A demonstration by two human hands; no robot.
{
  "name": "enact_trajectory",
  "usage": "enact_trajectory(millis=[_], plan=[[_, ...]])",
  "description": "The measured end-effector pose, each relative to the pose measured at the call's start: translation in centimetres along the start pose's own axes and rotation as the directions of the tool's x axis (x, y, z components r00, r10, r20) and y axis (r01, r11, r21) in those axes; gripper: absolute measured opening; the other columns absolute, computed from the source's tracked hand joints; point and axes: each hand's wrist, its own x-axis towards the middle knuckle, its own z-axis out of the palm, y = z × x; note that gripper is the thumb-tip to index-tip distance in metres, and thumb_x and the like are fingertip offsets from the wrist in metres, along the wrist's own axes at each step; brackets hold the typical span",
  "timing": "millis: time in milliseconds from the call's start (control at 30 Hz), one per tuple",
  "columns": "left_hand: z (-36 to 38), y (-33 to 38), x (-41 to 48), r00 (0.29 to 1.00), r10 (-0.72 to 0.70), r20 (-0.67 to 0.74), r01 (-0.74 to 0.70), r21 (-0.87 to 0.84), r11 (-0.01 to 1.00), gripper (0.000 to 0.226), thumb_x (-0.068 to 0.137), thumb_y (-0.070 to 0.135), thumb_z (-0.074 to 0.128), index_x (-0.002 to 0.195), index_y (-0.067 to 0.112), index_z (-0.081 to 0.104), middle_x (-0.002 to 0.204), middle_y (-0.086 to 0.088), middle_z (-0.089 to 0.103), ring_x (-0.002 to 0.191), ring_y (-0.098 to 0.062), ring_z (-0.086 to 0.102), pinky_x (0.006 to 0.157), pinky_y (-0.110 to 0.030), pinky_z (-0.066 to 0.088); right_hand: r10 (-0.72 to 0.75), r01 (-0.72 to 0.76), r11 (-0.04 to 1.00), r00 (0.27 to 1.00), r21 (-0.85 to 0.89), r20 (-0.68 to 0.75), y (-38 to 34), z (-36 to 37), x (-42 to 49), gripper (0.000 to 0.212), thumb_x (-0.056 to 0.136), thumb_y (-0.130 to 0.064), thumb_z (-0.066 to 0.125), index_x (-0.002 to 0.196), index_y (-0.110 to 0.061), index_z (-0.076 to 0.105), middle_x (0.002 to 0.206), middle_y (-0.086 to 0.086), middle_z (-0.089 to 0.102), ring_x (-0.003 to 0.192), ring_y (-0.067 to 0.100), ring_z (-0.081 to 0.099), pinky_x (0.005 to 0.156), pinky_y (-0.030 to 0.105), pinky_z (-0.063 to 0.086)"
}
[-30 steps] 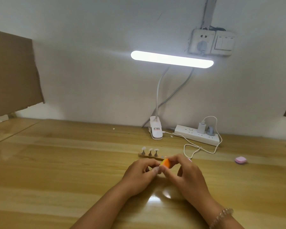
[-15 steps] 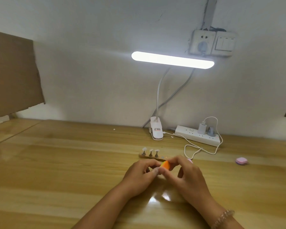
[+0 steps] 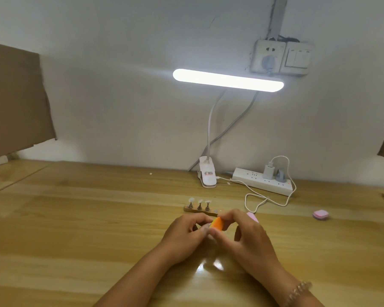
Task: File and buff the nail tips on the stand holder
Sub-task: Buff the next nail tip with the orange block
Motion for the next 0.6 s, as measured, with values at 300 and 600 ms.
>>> enact_trajectory(millis=[300,600], plan=[[-0.09,0.19,-0.19,1.000,-0.009,-0.008,0.008,-0.041,0.999,0.018,0.097,0.027,0.059,0.095,0.037,0.073,0.088,0.014,0.072,0.071,-0.009,0.054,0.070,-0.032,0.044,0.051,-0.051,0.999,0.998,-0.016,-0.046,0.39,-0.25,0.30,0.030,0.078,-0.057,0.068,0.089,-0.030,0.059,0.084,-0.019,0.061,0.075,0.002,0.054,0.072,0.028,0.045],[0.00,0.09,-0.18,1.000,-0.017,-0.020,0.016,-0.045,0.999,0.017,0.099,0.026,0.060,0.093,0.035,0.074,0.087,0.011,0.072,0.070,-0.007,0.054,0.068,-0.031,0.044,0.061,-0.062,0.998,0.997,-0.019,-0.053,0.70,-0.22,0.41,0.030,0.076,-0.061,0.065,0.086,-0.034,0.057,0.084,-0.020,0.062,0.073,0.003,0.053,0.067,0.024,0.042]])
